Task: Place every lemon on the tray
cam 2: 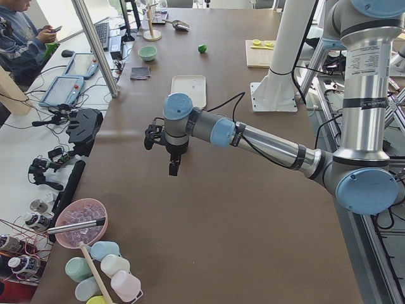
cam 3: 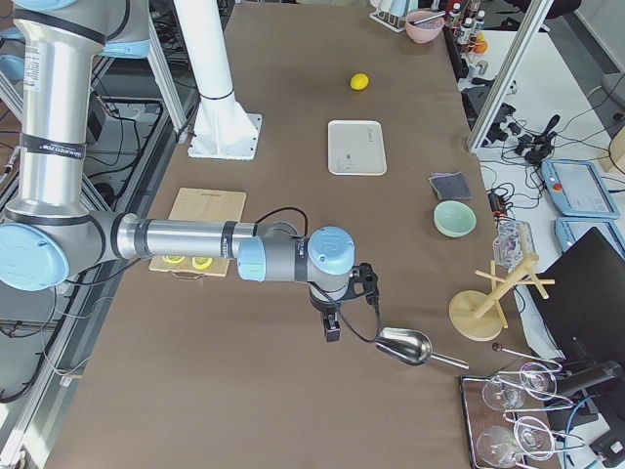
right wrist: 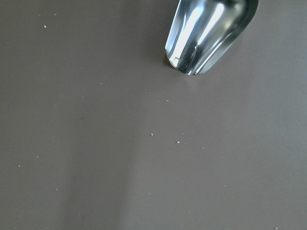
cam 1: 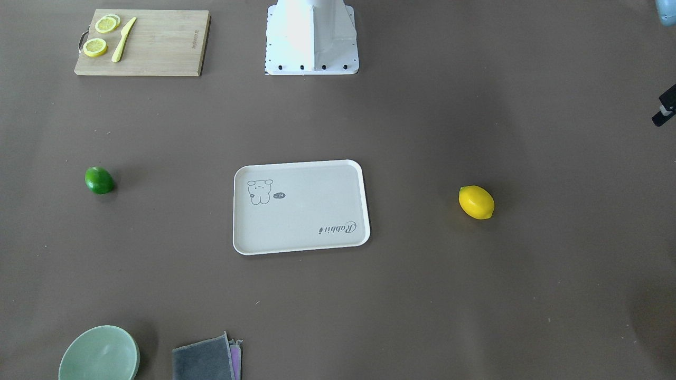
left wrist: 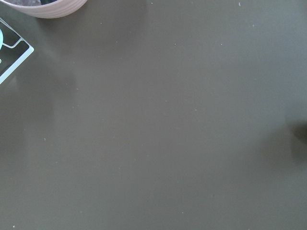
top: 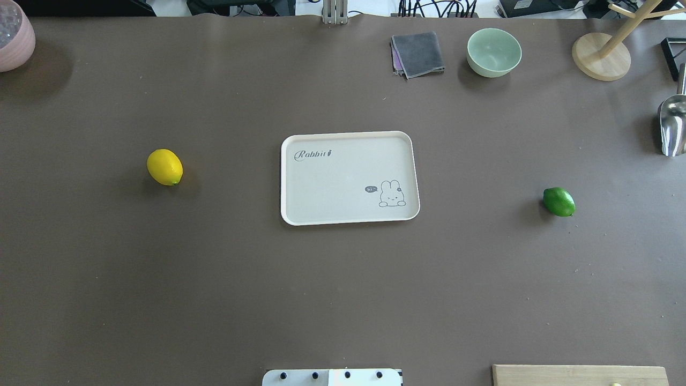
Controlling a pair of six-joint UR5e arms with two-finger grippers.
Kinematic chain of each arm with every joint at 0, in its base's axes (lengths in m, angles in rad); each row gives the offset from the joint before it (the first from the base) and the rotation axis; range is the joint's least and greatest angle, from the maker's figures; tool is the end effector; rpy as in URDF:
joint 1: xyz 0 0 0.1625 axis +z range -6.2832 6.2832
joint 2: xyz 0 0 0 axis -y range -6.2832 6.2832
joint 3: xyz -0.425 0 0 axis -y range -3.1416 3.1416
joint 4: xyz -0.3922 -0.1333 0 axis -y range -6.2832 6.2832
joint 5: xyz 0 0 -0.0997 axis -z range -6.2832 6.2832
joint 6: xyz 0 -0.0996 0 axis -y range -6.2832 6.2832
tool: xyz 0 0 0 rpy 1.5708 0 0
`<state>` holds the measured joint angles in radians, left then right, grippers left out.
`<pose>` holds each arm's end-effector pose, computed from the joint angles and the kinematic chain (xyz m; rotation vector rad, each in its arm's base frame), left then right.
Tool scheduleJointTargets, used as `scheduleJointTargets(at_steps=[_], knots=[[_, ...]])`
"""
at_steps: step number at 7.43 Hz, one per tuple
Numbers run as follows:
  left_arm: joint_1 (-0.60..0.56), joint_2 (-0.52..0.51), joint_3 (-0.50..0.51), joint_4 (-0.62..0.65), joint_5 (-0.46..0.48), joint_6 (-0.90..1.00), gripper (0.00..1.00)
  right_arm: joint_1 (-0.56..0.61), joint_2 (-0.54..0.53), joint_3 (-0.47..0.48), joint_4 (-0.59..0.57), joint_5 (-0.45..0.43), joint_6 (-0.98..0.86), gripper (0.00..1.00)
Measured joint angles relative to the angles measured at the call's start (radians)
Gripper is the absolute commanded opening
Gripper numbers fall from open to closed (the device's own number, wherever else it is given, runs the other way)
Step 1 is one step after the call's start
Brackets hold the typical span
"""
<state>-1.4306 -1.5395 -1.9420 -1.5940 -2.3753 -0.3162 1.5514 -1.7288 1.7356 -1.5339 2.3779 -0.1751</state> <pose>0.0053 -0.4781 0.4857 0.1542 0.8517 -0.0188 0.0530 -0.4290 0.6440 0.1041 -0.8028 -0.2014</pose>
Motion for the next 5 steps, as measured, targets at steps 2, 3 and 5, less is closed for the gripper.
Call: scheduleJointTargets(at_steps=[2,3,5], knots=[[0.073,-0.011,-0.003,-0.101,-0.010,-0.215,0.98,-0.037,0.002,0.004,0.090,0.044,0.126,1.00],[0.136,-0.017,-0.005,-0.175,-0.004,-0.367,0.98,-0.071,0.003,0.005,0.148,0.051,0.207,1.00],[0.283,-0.065,-0.008,-0.243,0.068,-0.647,0.98,-0.164,0.003,0.012,0.266,0.053,0.380,1.00]])
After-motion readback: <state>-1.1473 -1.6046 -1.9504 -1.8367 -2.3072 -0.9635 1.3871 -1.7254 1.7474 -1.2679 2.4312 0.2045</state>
